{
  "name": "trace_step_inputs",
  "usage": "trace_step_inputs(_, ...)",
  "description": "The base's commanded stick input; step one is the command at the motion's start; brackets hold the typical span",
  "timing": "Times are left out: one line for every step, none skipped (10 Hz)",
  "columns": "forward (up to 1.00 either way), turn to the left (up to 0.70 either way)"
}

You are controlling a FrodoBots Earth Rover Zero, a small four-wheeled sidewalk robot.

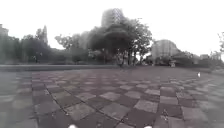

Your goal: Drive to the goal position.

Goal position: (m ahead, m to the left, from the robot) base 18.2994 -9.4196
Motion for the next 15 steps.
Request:
trace_step_inputs(1.00,0.09)
trace_step_inputs(1.00,0.09)
trace_step_inputs(1.00,-0.01)
trace_step_inputs(1.00,-0.28)
trace_step_inputs(1.00,-0.31)
trace_step_inputs(1.00,0.08)
trace_step_inputs(1.00,0.09)
trace_step_inputs(1.00,0.09)
trace_step_inputs(1.00,0.09)
trace_step_inputs(1.00,0.09)
trace_step_inputs(1.00,0.09)
trace_step_inputs(1.00,0.09)
trace_step_inputs(1.00,0.09)
trace_step_inputs(1.00,-0.12)
trace_step_inputs(1.00,-0.31)
